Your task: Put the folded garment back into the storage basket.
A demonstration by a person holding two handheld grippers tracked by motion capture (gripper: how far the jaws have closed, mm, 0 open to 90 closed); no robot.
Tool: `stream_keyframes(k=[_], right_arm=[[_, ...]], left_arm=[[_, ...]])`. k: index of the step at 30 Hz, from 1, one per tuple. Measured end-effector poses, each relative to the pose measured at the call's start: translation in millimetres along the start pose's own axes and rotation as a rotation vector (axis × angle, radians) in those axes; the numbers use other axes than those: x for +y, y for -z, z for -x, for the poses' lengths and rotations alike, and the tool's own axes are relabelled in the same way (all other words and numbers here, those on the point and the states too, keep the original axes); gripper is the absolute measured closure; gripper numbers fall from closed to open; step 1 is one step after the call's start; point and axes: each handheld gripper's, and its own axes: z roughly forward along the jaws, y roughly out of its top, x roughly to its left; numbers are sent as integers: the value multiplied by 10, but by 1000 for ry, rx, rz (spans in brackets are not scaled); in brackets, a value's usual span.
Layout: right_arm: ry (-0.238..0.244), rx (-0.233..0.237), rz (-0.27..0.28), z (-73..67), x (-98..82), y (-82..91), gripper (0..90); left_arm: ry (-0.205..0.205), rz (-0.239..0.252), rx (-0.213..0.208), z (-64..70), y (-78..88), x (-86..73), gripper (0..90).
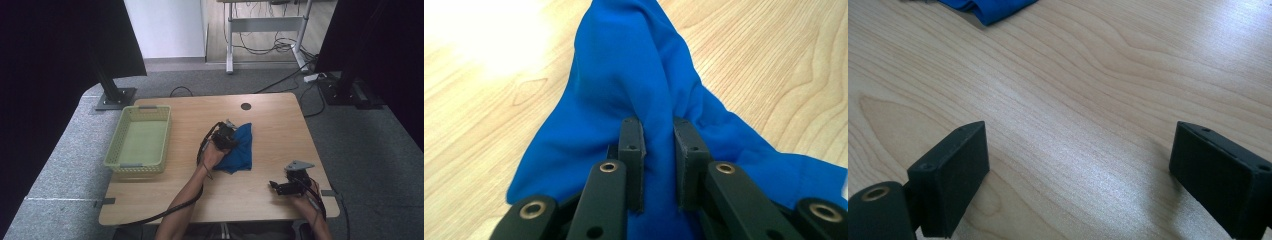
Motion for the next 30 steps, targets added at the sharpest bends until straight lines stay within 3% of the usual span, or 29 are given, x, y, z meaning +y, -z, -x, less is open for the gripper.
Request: stream_keyframes(k=[11, 30], right_arm=[[-3, 0, -1, -2, 1, 1, 87], [-2, -1, -1, -1, 1, 0, 87]], left_arm=[[-23, 47, 26, 14, 292, 53, 778], [-42, 81, 123, -105, 824, 31, 779]])
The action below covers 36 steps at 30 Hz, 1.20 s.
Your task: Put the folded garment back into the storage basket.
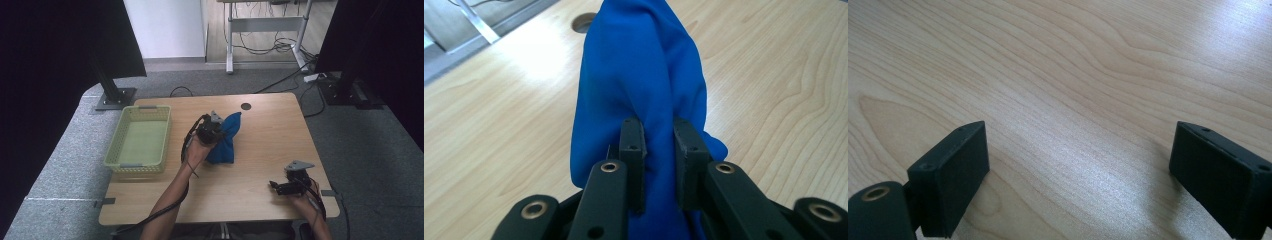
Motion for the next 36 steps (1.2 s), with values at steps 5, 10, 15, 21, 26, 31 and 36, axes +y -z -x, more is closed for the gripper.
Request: stream_keyframes(k=[5, 10, 15, 21, 26, 31, 36], right_arm=[[0, 0, 0, 0, 0, 0, 87], [-1, 0, 0, 0, 0, 0, 87], [-1, 0, -1, 0, 0, 1, 87], [0, 0, 0, 0, 0, 0, 87], [0, 0, 0, 0, 0, 0, 87], [-1, 0, 1, 0, 0, 0, 88], [-1, -1, 0, -1, 1, -1, 88]], left_arm=[[-2, 8, 33, -73, 163, -15, 780], [-6, 16, 60, -140, 331, -33, 780], [-9, 24, 91, -198, 504, -41, 780], [0, 37, 127, -290, 696, -70, 780], [7, 40, 156, -377, 850, -112, 779], [7, 34, 185, -449, 974, -144, 779], [15, 30, 220, -528, 1123, -180, 779]])
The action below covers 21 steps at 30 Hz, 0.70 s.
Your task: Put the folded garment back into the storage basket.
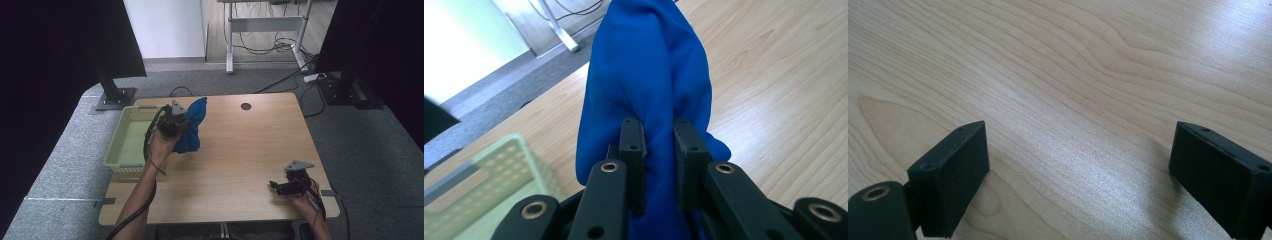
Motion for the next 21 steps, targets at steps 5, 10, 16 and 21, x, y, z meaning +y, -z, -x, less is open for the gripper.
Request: stream_keyframes(k=[5, 10, 16, 21], right_arm=[[-1, -1, 0, -1, 0, -1, 88], [0, -1, 1, 0, 0, -1, 88], [-1, -1, 0, -1, 1, 0, 88], [-1, -1, 0, -1, 1, 0, 88]], left_arm=[[9, -12, 32, -125, 127, -43, 780], [29, -17, 69, -286, 262, -114, 780], [55, -28, 105, -471, 370, -211, 780], [70, -49, 148, -645, 407, -304, 779]])
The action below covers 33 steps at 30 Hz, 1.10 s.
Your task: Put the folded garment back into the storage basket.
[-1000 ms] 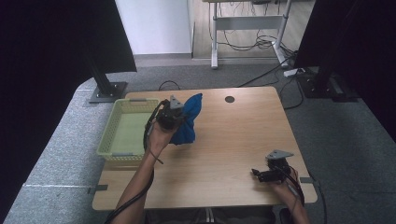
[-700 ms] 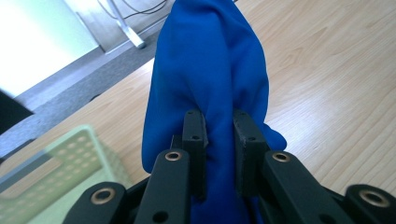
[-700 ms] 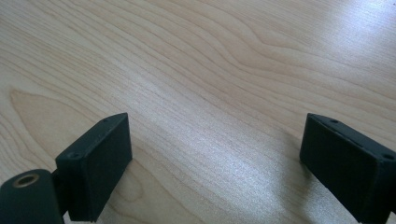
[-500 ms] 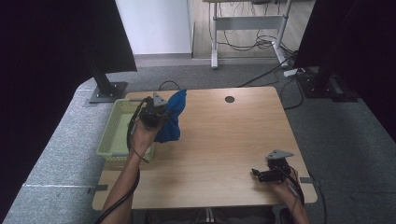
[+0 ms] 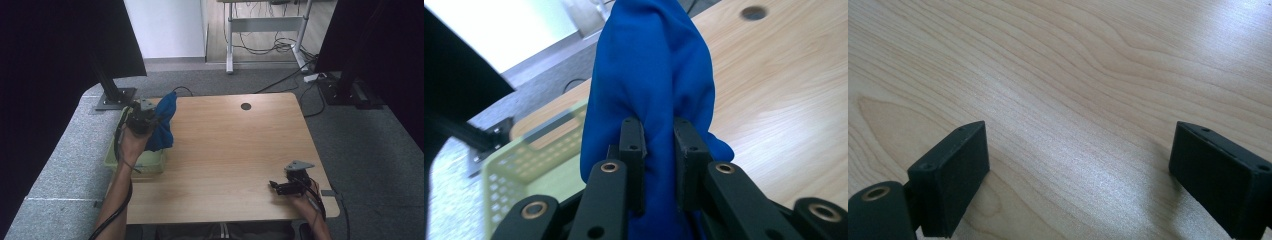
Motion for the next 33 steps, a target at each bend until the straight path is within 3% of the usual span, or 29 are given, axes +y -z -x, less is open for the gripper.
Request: stream_keyframes(k=[13, 23, 33], right_arm=[[-3, -3, 1, 0, 1, -2, 88], [-8, -8, 1, 1, 6, -6, 88], [-12, -13, 1, 2, 9, -10, 88]], left_arm=[[72, -78, 50, -434, -263, -385, 779], [109, -152, 52, -587, -635, -703, 778], [108, -239, 103, -735, -918, -872, 777]])
